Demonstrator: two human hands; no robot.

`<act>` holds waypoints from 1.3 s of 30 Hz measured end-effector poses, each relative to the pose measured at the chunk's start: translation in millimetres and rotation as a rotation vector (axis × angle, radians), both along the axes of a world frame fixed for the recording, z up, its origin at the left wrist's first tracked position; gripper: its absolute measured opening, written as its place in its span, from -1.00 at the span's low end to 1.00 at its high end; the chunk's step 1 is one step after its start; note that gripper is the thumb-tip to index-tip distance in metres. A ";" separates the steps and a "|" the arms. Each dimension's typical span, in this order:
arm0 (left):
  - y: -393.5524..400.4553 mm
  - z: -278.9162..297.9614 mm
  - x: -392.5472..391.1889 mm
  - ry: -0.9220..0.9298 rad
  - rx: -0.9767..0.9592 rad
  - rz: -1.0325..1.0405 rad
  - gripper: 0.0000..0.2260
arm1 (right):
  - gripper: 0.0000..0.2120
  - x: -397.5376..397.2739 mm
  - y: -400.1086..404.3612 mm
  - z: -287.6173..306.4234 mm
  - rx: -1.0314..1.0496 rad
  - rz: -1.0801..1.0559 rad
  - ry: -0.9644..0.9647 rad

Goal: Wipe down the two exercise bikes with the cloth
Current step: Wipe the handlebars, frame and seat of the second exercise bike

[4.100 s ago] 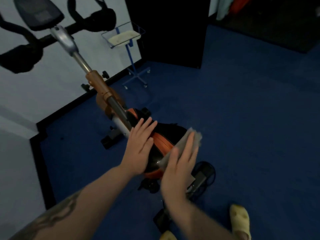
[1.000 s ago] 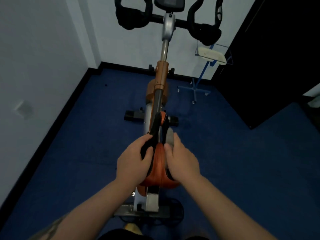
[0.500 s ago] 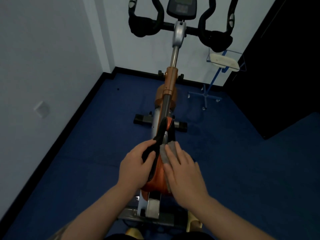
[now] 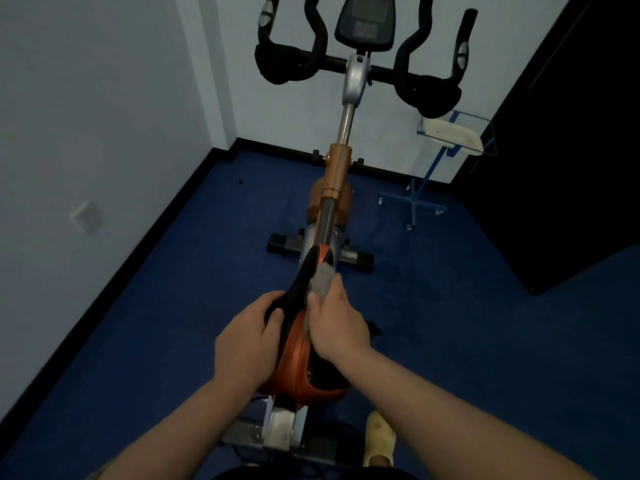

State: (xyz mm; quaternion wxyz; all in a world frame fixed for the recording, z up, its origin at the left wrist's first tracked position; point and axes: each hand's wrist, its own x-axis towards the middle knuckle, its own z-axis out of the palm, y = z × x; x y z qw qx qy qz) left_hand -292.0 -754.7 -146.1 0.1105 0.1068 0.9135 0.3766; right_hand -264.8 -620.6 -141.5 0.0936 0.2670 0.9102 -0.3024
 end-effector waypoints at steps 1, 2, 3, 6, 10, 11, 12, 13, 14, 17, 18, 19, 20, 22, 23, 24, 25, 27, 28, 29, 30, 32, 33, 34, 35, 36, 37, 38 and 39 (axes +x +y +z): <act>-1.4 0.3 0.0 -0.006 0.003 -0.001 -0.73 | -0.38 -8.7 0.0 -0.4 -0.001 -0.014 -0.006; -2.3 1.0 -0.3 -0.012 0.008 -0.002 -0.73 | -0.36 -7.8 -1.4 0.2 0.014 0.009 -0.001; -3.0 1.6 -0.2 -0.018 0.015 -0.003 -0.73 | -0.35 1.1 -3.2 2.4 0.034 0.057 0.006; -1.3 1.2 1.2 -0.007 0.022 0.005 -0.72 | -0.35 42.3 -7.0 14.1 0.122 0.231 0.002; 1.4 3.0 1.6 0.010 -0.005 0.003 -0.73 | -0.36 19.6 2.6 3.9 0.057 0.135 -0.029; 0.4 2.8 1.8 0.004 0.000 0.002 -0.73 | -0.37 6.1 4.2 0.8 0.023 0.059 -0.033; -0.6 2.4 1.9 -0.003 0.006 0.004 -0.73 | -0.39 -3.5 4.9 -0.5 0.003 -0.002 -0.028; -1.6 2.2 1.8 -0.012 0.010 0.007 -0.72 | -0.40 -6.8 3.2 -0.2 0.009 -0.022 -0.026; -2.2 2.1 1.5 -0.019 0.011 0.008 -0.72 | -0.39 -3.2 -0.5 2.5 0.031 0.000 -0.023; -1.5 1.1 1.7 -0.020 0.020 0.020 -0.72 | -0.34 26.6 -5.8 8.6 0.082 0.157 0.024; -0.3 1.4 1.6 -0.015 0.018 0.023 -0.72 | -0.34 29.7 -2.3 7.8 0.072 0.179 0.014; 0.8 2.1 1.7 -0.011 0.012 0.024 -0.72 | -0.34 25.4 1.9 5.8 0.058 0.171 -0.008; 1.3 2.7 1.5 -0.011 0.005 0.023 -0.72 | -0.36 15.9 5.5 3.0 0.040 0.132 -0.025; 0.0 2.9 1.6 -0.014 0.007 0.019 -0.72 | -0.41 -1.1 6.5 0.1 -0.011 0.018 -0.033; -1.0 2.9 1.7 -0.013 0.015 0.017 -0.72 | -0.41 -2.3 5.1 0.5 -0.008 -0.003 -0.020; -1.7 2.7 1.7 -0.012 0.021 0.014 -0.72 | -0.40 3.8 2.4 3.0 0.018 0.020 0.001; -2.1 2.9 1.8 -0.010 0.026 0.013 -0.72 | -0.38 16.2 -0.5 5.7 0.045 0.078 0.025; -1.9 1.0 2.0 0.002 0.037 0.018 -0.73 | -0.35 47.7 -4.8 11.9 0.075 0.204 0.055; -1.1 -0.4 1.5 0.009 0.043 0.022 -0.73 | -0.35 58.3 -5.2 15.9 0.073 0.227 0.042; -0.3 -1.5 1.2 0.013 0.046 0.029 -0.73 | -0.36 62.4 -4.6 16.7 0.076 0.226 0.026; -0.2 -2.2 1.0 0.015 0.050 0.038 -0.74 | -0.36 59.4 -3.4 14.8 0.094 0.219 0.014; -0.1 -3.4 1.5 0.015 0.071 0.061 -0.75 | -0.36 36.7 -1.8 11.1 0.093 0.170 -0.005; -0.6 -4.3 2.3 0.020 0.087 0.077 -0.76 | -0.36 19.3 1.0 7.2 0.044 0.108 -0.007; -1.1 -5.5 3.1 0.028 0.106 0.099 -0.77 | -0.38 -1.0 6.4 2.1 -0.034 0.022 -0.006; -1.3 -6.8 3.5 0.036 0.125 0.127 -0.77 | -0.41 -22.1 13.4 -3.8 -0.137 -0.084 0.010; -1.2 -7.9 4.2 0.043 0.146 0.161 -0.78 | -0.43 -41.4 20.3 -8.4 -0.250 -0.189 0.052; -1.2 -8.9 5.8 0.050 0.167 0.198 -0.79 | -0.44 -58.1 26.8 -13.4 -0.333 -0.257 0.120; -0.9 -9.5 7.6 0.061 0.185 0.232 -0.80 | -0.46 -71.2 32.5 -17.5 -0.351 -0.255 0.192; -0.7 -9.4 9.0 0.076 0.195 0.265 -0.81 | -0.48 -80.6 37.1 -20.0 -0.303 -0.185 0.250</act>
